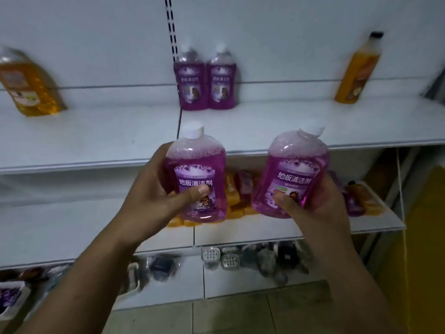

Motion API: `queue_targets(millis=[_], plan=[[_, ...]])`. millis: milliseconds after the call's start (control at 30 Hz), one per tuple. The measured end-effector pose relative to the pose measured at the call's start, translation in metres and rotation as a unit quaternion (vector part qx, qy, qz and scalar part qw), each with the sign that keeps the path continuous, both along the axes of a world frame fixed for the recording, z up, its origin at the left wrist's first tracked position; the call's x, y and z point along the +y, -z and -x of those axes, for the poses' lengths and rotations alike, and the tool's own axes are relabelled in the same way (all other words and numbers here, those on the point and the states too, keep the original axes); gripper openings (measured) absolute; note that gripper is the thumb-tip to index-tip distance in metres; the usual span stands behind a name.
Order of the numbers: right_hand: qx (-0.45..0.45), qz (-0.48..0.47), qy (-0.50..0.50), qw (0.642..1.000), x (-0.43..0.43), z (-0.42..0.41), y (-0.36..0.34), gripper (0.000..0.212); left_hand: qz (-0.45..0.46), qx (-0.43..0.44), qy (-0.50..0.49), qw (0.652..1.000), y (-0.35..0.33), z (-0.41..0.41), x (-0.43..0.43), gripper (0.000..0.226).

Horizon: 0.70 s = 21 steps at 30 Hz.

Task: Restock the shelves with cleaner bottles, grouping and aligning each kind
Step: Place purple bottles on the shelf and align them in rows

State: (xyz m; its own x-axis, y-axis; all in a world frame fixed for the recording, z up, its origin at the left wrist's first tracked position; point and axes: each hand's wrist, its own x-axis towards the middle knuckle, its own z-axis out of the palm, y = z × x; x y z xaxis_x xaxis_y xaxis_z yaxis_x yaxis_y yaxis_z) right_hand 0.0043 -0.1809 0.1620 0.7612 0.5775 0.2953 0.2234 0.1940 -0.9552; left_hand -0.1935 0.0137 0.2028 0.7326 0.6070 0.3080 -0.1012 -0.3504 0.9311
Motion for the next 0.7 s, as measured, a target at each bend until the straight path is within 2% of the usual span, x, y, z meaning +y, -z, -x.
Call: queue_targets(millis=[200, 400, 600, 700], plan=[[-0.08, 0.043, -0.006, 0.996, 0.033, -0.046, -0.053, 0.054, -0.058, -0.016, -0.02, 0.998, -0.053, -0.038, 0.044, 0.069], [-0.1, 0.056, -0.003, 0.993, 0.1, -0.093, -0.075, 0.05, -0.081, -0.01, -0.063, 0.995, -0.065, -0.081, 0.112, 0.073], [-0.147, 0.072, -0.012, 0.986, 0.179, -0.15, -0.09, 0.072, -0.073, 0.011, -0.101, 0.992, -0.068, -0.117, 0.183, 0.071], [-0.149, 0.073, -0.009, 0.986, 0.207, -0.175, -0.089, 0.075, -0.078, 0.034, -0.11, 0.99, -0.069, -0.133, 0.203, 0.066]])
